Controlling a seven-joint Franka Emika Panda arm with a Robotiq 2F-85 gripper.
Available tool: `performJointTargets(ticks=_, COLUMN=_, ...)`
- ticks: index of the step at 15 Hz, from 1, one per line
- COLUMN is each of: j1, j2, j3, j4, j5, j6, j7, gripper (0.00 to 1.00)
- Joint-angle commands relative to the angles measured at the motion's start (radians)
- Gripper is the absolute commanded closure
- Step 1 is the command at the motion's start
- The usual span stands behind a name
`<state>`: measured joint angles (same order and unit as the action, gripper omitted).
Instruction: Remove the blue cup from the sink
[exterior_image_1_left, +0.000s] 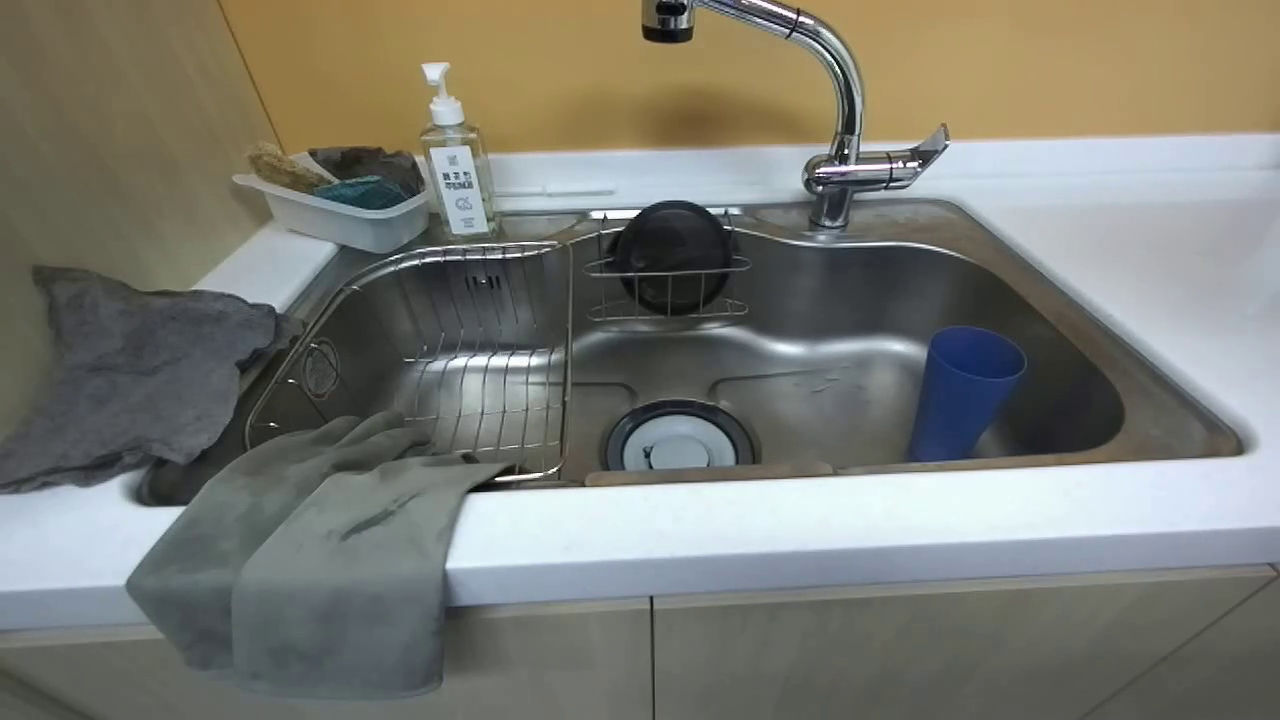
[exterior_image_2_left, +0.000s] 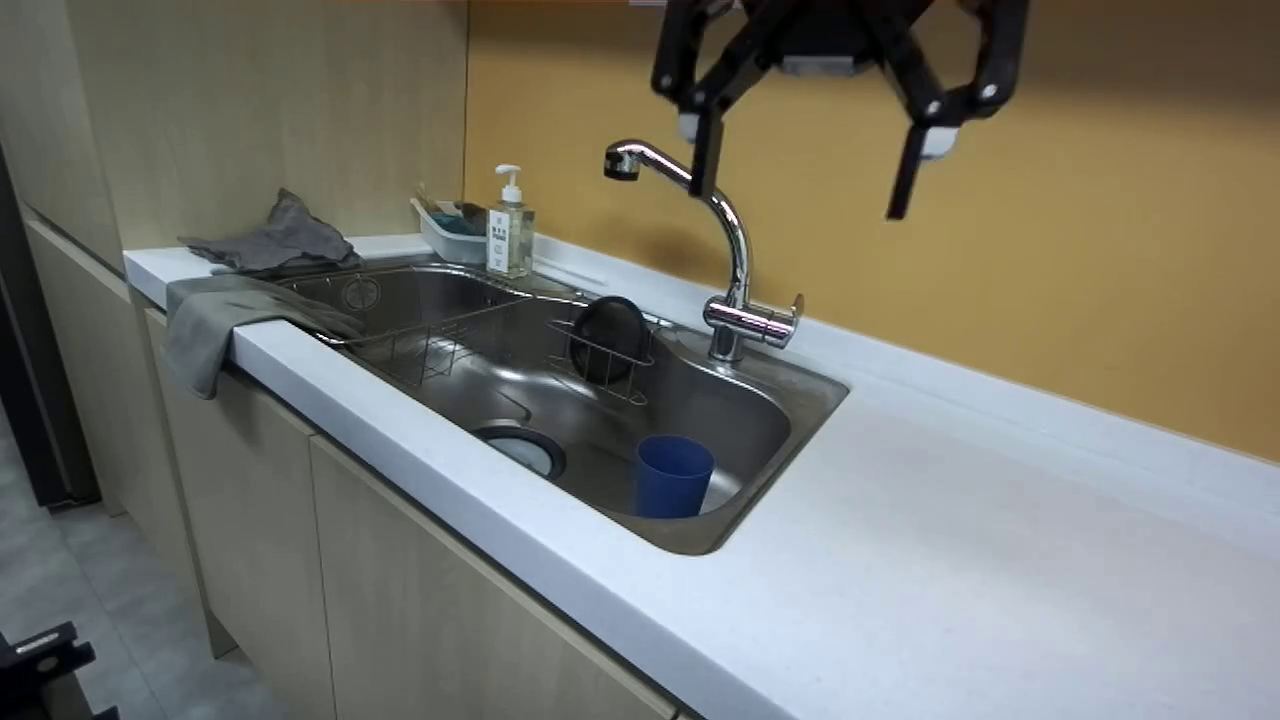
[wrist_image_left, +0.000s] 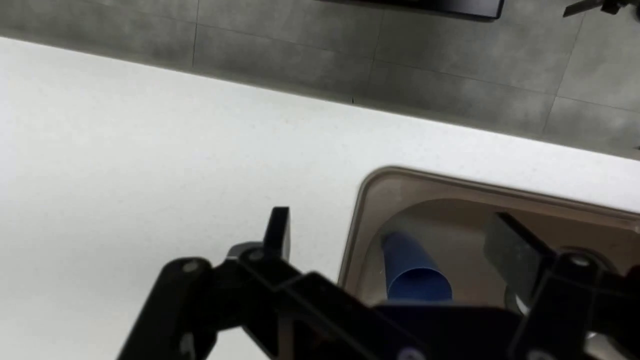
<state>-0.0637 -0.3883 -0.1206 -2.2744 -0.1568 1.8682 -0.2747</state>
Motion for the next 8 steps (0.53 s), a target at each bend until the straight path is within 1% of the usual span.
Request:
performJointTargets(ticks=1, j1=0.029, j2=0.108, j3=0.054, j4=0.015, j5=-0.012, j6=0.110, j7=0.072, gripper=0.00)
performJointTargets(ticks=5, j1=0.060, j2=0.238, j3=0.112, j4=0.028, j5=-0.010, j6=0.262, j7=0.132, gripper=0.00)
performJointTargets(ticks=6, j1=0.050, j2=0.187, j3=0.093, j4=0.002, j5=0.000, j6=0.226, j7=0.075, gripper=0.00)
performJointTargets(ticks=8, j1=0.057, j2=0.219, j3=0.102, j4=0.002, j5=0.000, j6=0.242, j7=0.078, gripper=0.00)
